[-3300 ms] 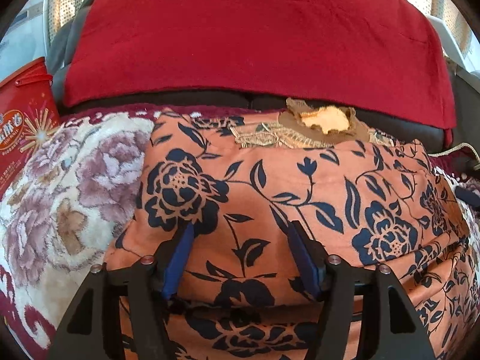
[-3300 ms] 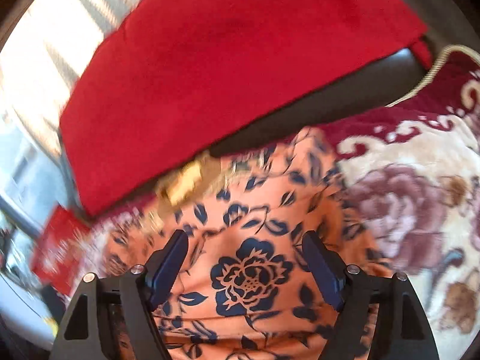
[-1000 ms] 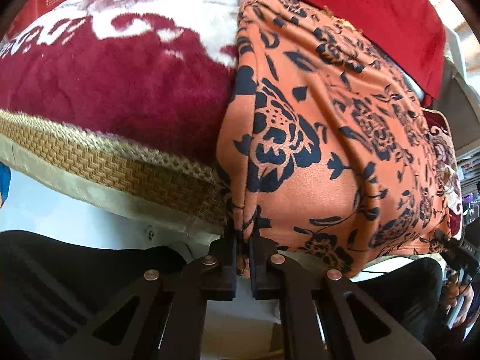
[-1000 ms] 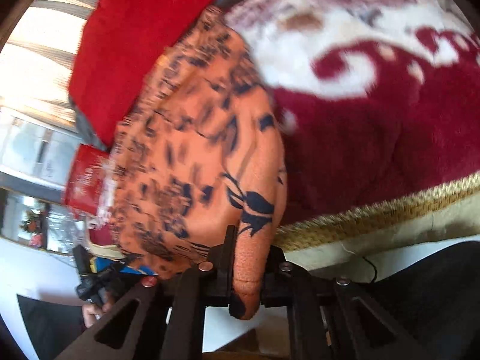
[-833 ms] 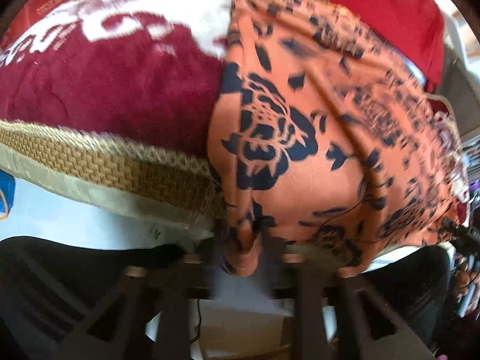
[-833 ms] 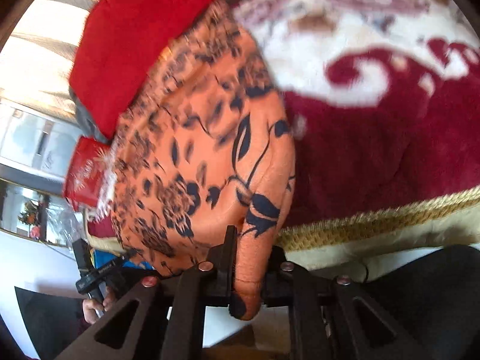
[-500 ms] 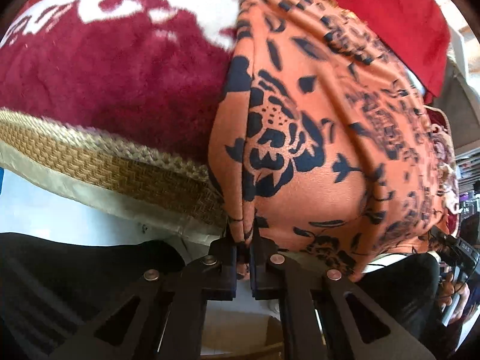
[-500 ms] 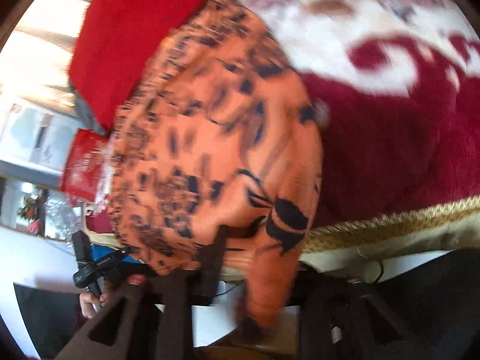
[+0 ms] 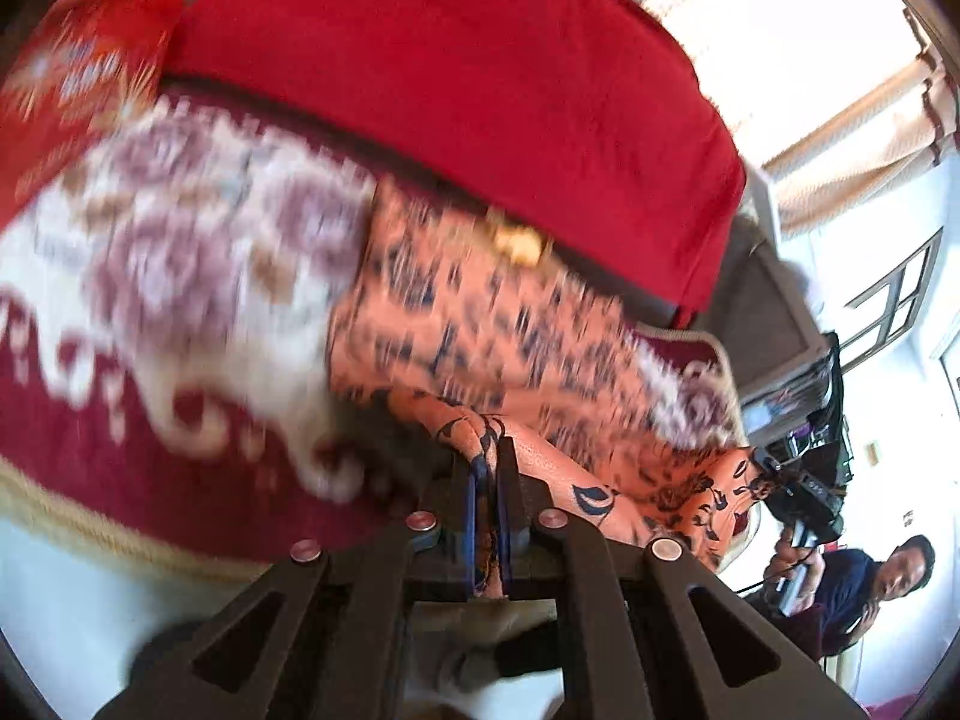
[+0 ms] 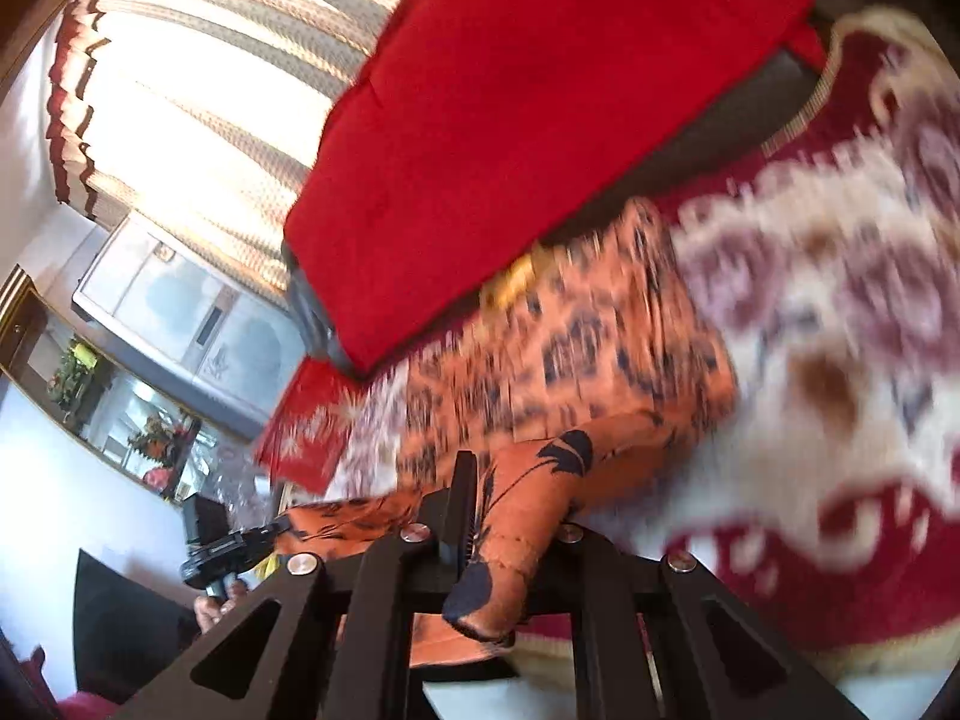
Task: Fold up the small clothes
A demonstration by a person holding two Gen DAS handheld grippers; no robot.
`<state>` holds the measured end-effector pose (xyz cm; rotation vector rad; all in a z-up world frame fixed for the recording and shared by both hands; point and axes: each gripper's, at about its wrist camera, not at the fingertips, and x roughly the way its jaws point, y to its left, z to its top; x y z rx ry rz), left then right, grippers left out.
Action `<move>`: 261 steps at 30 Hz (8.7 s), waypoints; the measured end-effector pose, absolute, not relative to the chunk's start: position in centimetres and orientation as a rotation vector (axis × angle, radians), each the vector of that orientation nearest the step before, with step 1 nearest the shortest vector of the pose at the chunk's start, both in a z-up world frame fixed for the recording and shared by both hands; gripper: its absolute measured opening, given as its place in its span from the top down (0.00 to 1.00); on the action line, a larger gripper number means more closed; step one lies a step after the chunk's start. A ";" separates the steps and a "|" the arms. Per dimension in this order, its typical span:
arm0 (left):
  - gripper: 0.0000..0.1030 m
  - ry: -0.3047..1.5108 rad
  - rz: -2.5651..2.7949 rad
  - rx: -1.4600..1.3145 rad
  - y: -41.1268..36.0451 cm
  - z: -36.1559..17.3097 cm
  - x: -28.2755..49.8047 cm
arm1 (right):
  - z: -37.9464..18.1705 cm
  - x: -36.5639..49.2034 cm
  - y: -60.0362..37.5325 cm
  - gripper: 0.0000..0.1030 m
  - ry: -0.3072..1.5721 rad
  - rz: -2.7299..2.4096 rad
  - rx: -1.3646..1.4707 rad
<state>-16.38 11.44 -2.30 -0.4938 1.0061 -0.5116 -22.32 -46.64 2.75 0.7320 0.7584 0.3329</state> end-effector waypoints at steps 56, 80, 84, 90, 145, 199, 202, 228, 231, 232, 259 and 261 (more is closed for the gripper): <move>0.30 1.160 -0.332 -1.103 5.5 -20.4 -8.8 | -12.8 -13.0 -44.1 0.20 0.754 0.197 1.278; 0.83 0.969 -0.259 -1.060 3.4 -9.0 0.9 | -4.3 -2.8 -41.9 0.85 0.555 0.122 1.024; 0.83 1.155 -0.209 -1.132 2.4 -15.3 -0.2 | -7.1 -5.0 -42.3 0.85 0.580 0.075 1.076; 0.83 1.150 -0.268 -1.072 -1.0 -13.9 -0.8 | -6.5 -8.9 -43.9 0.85 0.516 0.029 1.038; 0.21 1.174 -0.042 -0.036 -6.4 -13.6 5.9 | -8.7 -2.9 -44.9 0.51 0.886 -0.046 0.648; 0.16 0.705 -0.081 0.134 -9.3 -1.7 -16.0 | -4.2 -15.8 -32.2 0.42 0.765 0.211 0.641; 0.16 0.865 -0.045 0.160 -9.1 -7.3 -12.8 | -7.3 -14.6 -32.0 0.42 0.848 0.190 0.662; 0.12 0.999 -0.047 0.101 -7.1 -9.0 -13.0 | -8.4 -22.5 -45.6 0.40 0.684 0.099 1.056; 0.12 0.979 -0.078 0.095 -8.0 -8.4 -13.5 | -8.2 -23.8 -45.3 0.39 0.628 0.119 1.101; 0.12 0.970 -0.091 0.104 -8.5 -8.5 -13.6 | -8.2 -24.2 -45.5 0.39 0.614 0.117 1.103; 0.00 1.125 0.002 0.019 -3.7 -14.8 -8.2 | -10.8 -24.4 -45.5 0.16 0.707 0.016 1.173; 0.00 1.099 -0.011 -0.015 -3.4 -15.1 -8.4 | -12.0 -24.4 -45.9 0.17 0.706 0.006 1.212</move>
